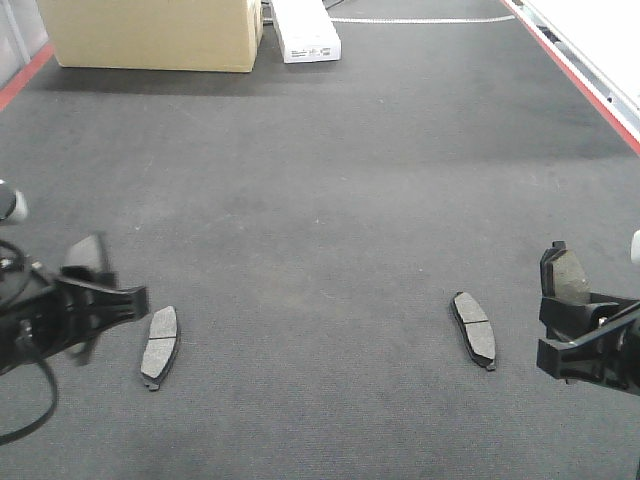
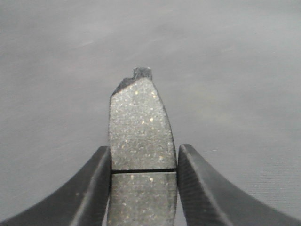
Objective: Move and align brake pads A on conveyor
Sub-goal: 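Swing the left gripper with its brake pad over the belt beside the placed pads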
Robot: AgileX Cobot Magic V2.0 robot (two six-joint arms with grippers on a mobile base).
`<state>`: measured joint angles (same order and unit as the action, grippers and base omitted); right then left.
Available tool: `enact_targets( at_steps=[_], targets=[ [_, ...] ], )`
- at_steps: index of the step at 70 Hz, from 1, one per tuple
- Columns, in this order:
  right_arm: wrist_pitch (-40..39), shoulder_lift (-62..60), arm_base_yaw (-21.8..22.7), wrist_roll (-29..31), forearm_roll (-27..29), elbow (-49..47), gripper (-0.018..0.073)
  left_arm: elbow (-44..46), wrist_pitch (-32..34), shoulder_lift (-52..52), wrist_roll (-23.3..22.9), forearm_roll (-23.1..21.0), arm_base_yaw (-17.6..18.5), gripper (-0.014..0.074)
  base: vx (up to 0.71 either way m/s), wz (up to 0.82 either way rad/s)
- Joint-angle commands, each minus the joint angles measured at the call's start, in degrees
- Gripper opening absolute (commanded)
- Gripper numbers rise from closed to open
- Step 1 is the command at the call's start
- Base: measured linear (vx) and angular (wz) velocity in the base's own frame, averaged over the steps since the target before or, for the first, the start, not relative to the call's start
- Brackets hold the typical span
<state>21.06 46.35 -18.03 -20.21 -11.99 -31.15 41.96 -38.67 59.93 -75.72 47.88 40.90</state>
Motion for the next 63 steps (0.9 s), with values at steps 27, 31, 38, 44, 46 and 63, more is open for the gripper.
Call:
enact_targets(
  at_steps=[27,31,38,44,46,63],
  targets=[
    [-5.2,-0.3,0.2,0.2,-1.0,-1.8,0.0036,19.2,10.2,21.1,13.6,-14.4,0.3,0.0233,0.00,0.00],
    [-5.2,-0.3,0.2,0.2,-1.0,-1.8,0.0036,21.8,8.5,24.6,15.3,-17.4,0.3,0.0237,0.00,0.00],
    [-5.2,-0.3,0.2,0.2,-1.0,-1.8,0.0036,25.1,5.6,30.1,15.2,-18.1,-0.3,0.0238,0.00,0.00],
    [-5.2,-0.3,0.2,0.2,-1.0,-1.8,0.0036,26.4,5.3,33.7,15.2,-17.9,-0.9,0.0239,0.00,0.00],
    [-5.2,-0.3,0.2,0.2,-1.0,-1.8,0.0036,26.7,5.3,35.1,15.2,-18.2,-1.0,0.0241,0.00,0.00],
    [-5.2,-0.3,0.2,0.2,-1.0,-1.8,0.0036,27.4,7.5,42.1,14.9,-21.7,-3.5,0.0245,0.00,0.00]
  ],
)
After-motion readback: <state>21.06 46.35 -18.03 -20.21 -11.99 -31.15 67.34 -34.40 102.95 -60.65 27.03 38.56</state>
